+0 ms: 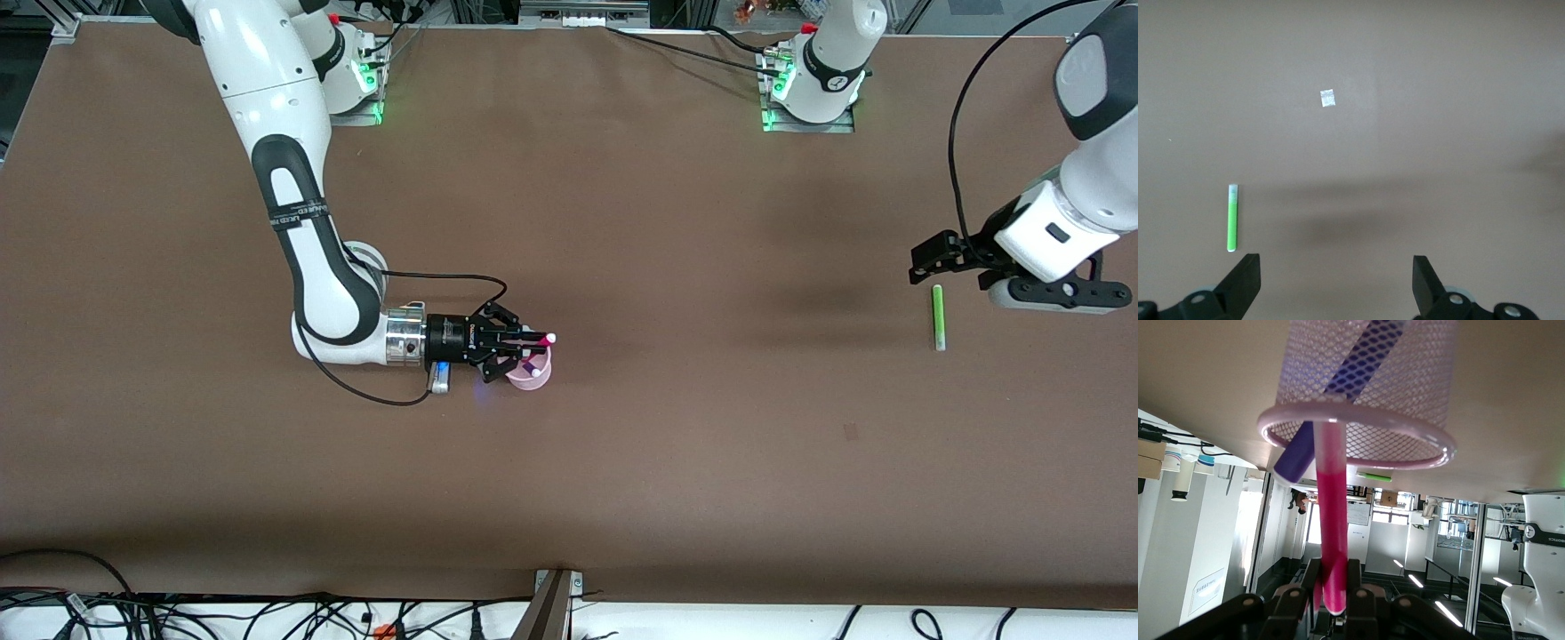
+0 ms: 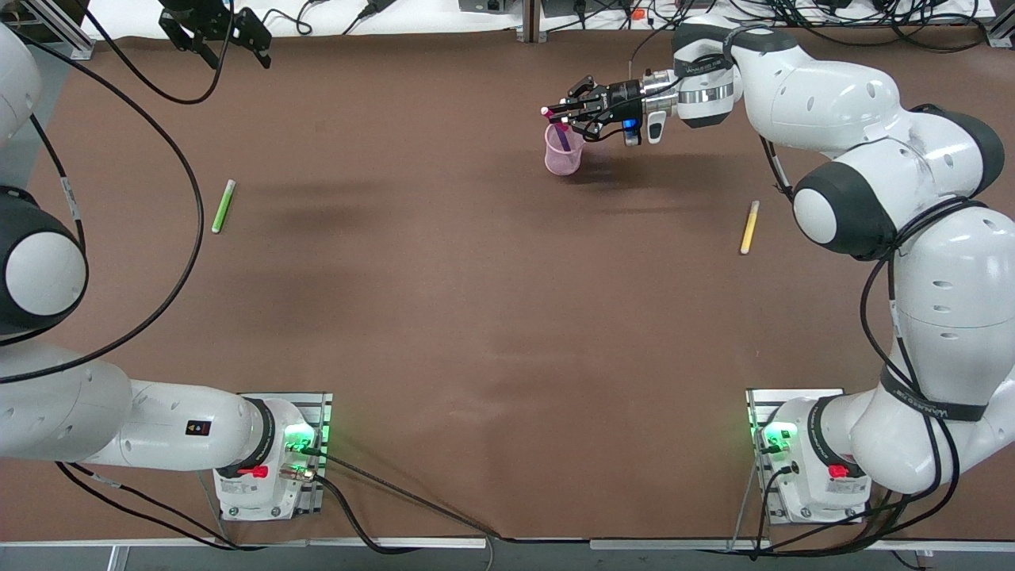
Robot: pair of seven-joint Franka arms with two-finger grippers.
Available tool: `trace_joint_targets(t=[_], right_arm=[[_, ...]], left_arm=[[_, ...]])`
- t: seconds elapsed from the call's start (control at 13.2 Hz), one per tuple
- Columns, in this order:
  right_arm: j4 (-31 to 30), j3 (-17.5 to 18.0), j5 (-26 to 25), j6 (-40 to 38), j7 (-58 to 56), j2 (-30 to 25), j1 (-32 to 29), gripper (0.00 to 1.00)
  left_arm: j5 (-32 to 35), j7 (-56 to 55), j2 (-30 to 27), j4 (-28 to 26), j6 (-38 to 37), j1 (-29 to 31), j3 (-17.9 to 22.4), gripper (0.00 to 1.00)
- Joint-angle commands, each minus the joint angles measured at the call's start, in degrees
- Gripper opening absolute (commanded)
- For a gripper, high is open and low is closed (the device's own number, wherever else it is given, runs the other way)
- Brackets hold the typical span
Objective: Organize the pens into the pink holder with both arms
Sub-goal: 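Lower the pink marker into the cup and open the right gripper, then withdraw the right gripper up and away from the cup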
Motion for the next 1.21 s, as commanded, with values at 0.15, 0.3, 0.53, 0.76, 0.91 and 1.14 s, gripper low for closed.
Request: trace_joint_targets(t=[0.15,0.3,0.53,0.76,0.91,1.14], right_arm=[[3.3,-0.6,-7.1,-0.3,0.0,-0.3,-0.5,1.00],[3.6,-1.6,-12.4,-0.5,-0.5,-2.3,-0.9,1.00],[4.8,-4.7,-26.9,-0.6,-3.0,-7.5,-0.8,1.00],[4.6,-7.0,-44.7,-1.0,-8.5,-13.8,-0.8,1.00],[3.1,-8.0,-57.7,-4.2,-8.5,-19.7,-0.7,1.00],[-5.0,-10.4,-70.1,-4.8,-12.0,-32.7,-0.7,1.00]], left_arm=[[1.3,2.1,-0.9,-1.6,1.2,0.4,-0.5,1.00],[1.2,1.8,-0.9,-1.6,1.2,0.4,-0.5,1.00],[1.2,2.0,-0.9,-1.6,1.1,0.5,-0.5,1.00],[1.2,2.0,-0.9,-1.6,1.0,0.5,-0.5,1.00],[1.3,2.0,-0.9,-1.6,0.8,0.5,-0.5,1.00],[1.2,1.7,-0.9,-1.5,0.6,0.3,-0.5,1.00]])
